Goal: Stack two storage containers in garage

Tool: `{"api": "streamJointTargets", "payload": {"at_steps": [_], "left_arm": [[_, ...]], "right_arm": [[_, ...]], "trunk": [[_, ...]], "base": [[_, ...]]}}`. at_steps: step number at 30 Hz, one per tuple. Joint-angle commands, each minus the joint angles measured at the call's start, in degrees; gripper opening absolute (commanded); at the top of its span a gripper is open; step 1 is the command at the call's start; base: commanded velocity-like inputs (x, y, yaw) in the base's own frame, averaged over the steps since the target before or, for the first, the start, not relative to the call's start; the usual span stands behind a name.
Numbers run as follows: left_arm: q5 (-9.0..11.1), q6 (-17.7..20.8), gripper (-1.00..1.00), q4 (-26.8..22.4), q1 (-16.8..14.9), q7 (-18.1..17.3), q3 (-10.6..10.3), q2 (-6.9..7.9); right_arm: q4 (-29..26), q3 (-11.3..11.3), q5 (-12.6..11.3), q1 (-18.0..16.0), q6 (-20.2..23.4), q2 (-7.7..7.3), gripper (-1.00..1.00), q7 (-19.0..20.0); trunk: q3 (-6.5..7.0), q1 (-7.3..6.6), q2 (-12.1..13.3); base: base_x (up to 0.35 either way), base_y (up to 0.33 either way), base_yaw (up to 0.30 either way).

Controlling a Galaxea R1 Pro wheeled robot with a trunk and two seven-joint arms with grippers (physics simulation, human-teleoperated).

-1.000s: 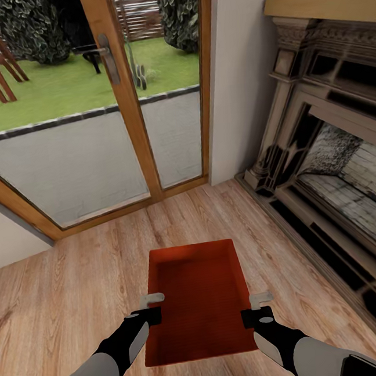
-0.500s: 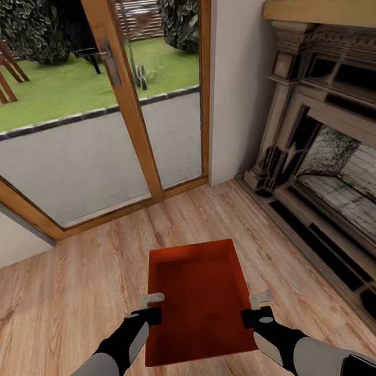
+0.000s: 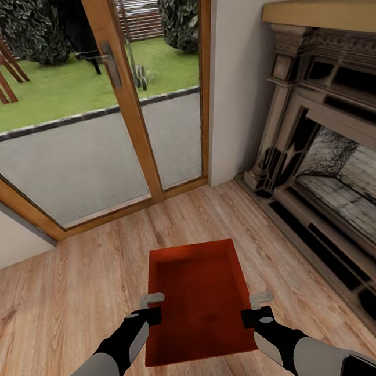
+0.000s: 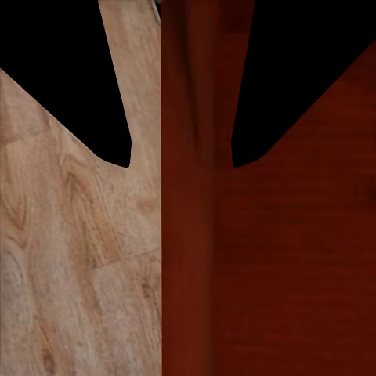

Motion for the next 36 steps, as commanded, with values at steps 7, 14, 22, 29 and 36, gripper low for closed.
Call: {"api": "streamJointTargets", "payload": {"at_steps": [7, 14, 22, 29, 36], "left_arm": [[0.3, 0.3, -1.00, -0.1, 0.0, 0.8, -0.8, 0.47], [0.4, 0.3, -1.00, -0.1, 0.0, 0.8, -0.8, 0.47], [0.3, 0.3, -1.00, -0.1, 0.0, 0.8, -0.8, 0.47], [0.3, 0.3, -1.00, -0.1, 0.0, 0.8, -0.8, 0.47], [0.3, 0.3, -1.00, -0.1, 0.0, 0.8, -0.8, 0.47]], "right_arm": [[-0.1, 0.2, -0.2, 0.0, -0.2, -0.05, -1.00, -0.1], [-0.1, 0.2, -0.2, 0.0, -0.2, -0.05, -1.00, -0.2], [-0.1, 0.2, -0.2, 0.0, -0.2, -0.05, -1.00, -0.3], [-0.1, 0.2, -0.2, 0.0, -0.2, -0.05, -1.00, -0.3], [-0.1, 0.2, -0.2, 0.0, -0.3, -0.05, -1.00, -0.6]], "trunk": [[1.20, -1.52, 2.8], [2.46, -3.06, 5.6], [3.36, -4.16, 7.6], [3.36, -4.16, 7.6], [3.36, -4.16, 7.6]], "base": [[0.000, 0.000, 0.000], [0.000, 0.000, 0.000], [0.000, 0.000, 0.000], [0.000, 0.000, 0.000], [0.000, 0.000, 0.000]]}}
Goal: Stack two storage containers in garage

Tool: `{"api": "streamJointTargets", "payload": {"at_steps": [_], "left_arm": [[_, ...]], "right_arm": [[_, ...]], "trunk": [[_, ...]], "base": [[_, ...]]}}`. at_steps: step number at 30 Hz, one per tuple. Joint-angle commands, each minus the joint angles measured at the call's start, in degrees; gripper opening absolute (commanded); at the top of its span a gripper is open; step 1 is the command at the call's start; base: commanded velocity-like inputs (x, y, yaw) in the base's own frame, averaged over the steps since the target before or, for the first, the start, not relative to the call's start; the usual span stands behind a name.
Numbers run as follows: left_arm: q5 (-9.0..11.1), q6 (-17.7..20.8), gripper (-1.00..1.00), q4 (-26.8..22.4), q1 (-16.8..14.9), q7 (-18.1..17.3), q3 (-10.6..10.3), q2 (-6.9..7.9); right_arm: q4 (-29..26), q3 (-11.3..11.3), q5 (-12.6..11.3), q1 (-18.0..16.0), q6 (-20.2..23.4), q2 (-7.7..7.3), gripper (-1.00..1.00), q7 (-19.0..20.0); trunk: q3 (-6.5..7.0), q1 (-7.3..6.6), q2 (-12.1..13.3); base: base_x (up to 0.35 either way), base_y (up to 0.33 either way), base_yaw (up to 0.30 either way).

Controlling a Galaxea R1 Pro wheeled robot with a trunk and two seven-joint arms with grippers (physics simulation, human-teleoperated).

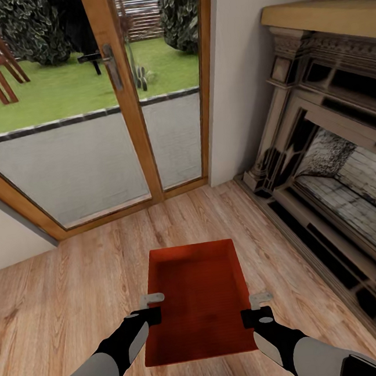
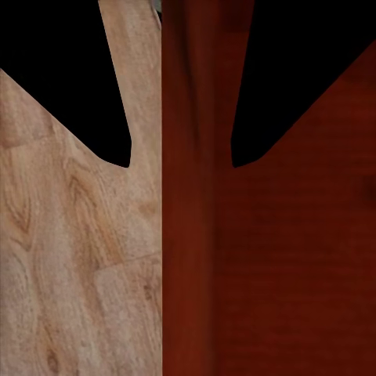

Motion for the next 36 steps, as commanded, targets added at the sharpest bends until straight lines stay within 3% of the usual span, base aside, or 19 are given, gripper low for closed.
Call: {"api": "streamJointTargets", "payload": {"at_steps": [1, 36], "left_arm": [[0.0, 0.4, -1.00, -0.1, 0.0, 0.8, -0.6, 0.36], [0.0, 0.2, -1.00, -0.1, 0.0, 0.8, -0.6, 0.36]], "right_arm": [[0.0, 0.0, -0.1, -0.1, -0.3, -0.14, -1.00, -0.3], [0.0, -0.3, -0.1, -0.1, -0.3, -0.14, -1.00, -0.4]], "trunk": [[-0.07, 0.02, -0.1], [2.81, 0.02, -0.1]], "base": [[0.000, 0.000, 0.000], [0.000, 0.000, 0.000]]}}
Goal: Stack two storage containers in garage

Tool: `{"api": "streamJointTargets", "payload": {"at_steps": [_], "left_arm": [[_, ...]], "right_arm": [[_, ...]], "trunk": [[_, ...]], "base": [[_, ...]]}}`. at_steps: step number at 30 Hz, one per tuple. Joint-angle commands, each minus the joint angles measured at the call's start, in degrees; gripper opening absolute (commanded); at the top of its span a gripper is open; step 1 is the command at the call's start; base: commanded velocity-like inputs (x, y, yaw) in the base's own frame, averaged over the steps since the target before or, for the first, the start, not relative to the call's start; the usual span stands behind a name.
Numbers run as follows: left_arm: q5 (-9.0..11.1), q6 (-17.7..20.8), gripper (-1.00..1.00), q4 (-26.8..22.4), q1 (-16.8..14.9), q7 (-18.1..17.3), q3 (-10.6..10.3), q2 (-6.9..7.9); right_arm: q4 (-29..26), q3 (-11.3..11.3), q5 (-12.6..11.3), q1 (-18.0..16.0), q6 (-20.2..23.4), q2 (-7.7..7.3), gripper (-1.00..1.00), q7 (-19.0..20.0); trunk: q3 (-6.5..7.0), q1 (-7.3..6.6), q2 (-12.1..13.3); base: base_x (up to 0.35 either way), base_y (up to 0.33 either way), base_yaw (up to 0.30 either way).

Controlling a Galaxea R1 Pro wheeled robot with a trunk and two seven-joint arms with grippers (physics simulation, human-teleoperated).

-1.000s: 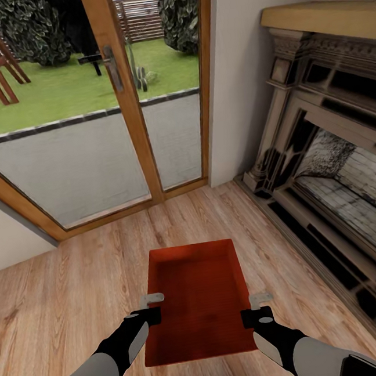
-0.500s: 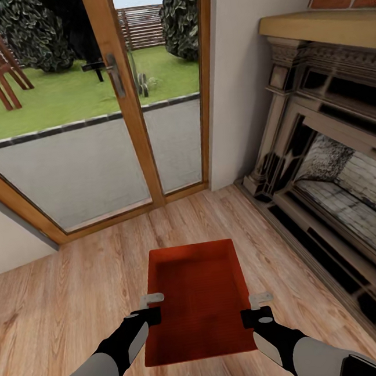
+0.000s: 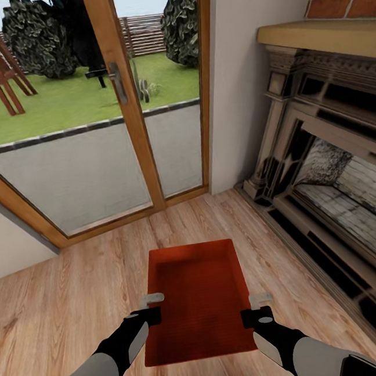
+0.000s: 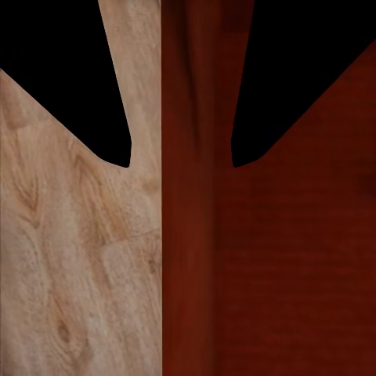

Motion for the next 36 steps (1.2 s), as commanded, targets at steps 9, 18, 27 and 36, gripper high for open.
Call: {"api": "streamJointTargets", "payload": {"at_steps": [9, 18, 27, 36], "left_arm": [[-0.2, 0.2, -1.00, -0.1, 0.0, 0.8, -0.4, 0.29], [-0.3, -0.1, -1.00, -0.1, 0.0, 0.8, -0.5, 0.27], [-0.5, -0.2, -1.00, -0.1, 0.0, 0.9, -0.5, 0.28], [-0.5, -0.3, -1.00, -0.1, 0.0, 0.9, -0.5, 0.29]], "right_arm": [[0.0, -0.2, -0.4, 0.0, -0.3, -0.19, -1.00, -0.3], [0.0, -0.2, -0.4, 0.0, -0.3, -0.19, -1.00, -0.3], [0.0, -0.2, -0.4, 0.0, -0.3, -0.18, -1.00, -0.3], [0.0, -0.2, -0.4, 0.0, -0.3, -0.17, -1.00, -0.3]], "trunk": [[0.75, 0.03, -0.1], [1.57, 0.03, -0.1], [2.34, 0.03, -0.1], [3.13, 0.03, -0.1]], "base": [[0.000, 0.000, 0.000], [0.000, 0.000, 0.000], [0.000, 0.000, 0.000], [0.000, 0.000, 0.000]]}}
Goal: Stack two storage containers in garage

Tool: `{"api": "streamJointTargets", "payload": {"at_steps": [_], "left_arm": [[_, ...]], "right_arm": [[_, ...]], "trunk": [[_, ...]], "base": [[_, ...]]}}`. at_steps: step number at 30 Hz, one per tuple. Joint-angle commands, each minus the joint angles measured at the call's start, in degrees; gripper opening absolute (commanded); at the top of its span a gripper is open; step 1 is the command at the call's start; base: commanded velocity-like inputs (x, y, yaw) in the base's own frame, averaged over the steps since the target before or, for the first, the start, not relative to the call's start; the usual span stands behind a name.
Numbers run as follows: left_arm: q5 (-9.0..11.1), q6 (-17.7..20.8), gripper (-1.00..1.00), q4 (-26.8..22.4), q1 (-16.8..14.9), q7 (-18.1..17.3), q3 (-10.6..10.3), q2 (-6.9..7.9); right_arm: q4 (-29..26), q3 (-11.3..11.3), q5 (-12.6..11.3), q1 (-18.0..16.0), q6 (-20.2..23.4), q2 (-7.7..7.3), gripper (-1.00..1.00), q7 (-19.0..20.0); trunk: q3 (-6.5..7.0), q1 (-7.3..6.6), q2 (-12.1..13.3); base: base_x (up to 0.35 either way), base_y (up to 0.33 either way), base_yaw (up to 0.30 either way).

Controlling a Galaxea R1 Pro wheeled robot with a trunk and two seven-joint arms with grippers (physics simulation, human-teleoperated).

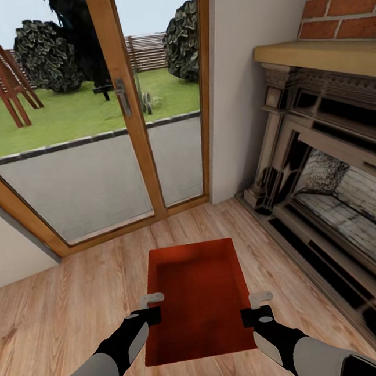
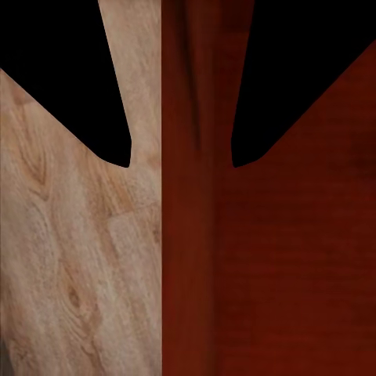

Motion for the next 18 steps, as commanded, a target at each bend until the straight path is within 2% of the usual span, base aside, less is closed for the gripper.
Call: {"api": "streamJointTargets", "payload": {"at_steps": [1, 18], "left_arm": [[-1.0, 0.4, -1.00, -0.2, 0.0, 0.8, -0.2, 0.29], [-1.0, 0.4, -1.00, -0.2, 0.0, 0.8, -0.2, 0.29]], "right_arm": [[0.3, 0.4, -1.4, 0.0, -0.2, -0.05, -1.00, -0.2], [0.3, 0.4, -1.4, 0.0, -0.2, -0.07, -1.00, -0.2]], "trunk": [[0.01, 0.03, -0.1], [1.26, 0.03, -0.1]], "base": [[0.000, 0.000, 0.000], [0.000, 0.000, 0.000]]}}
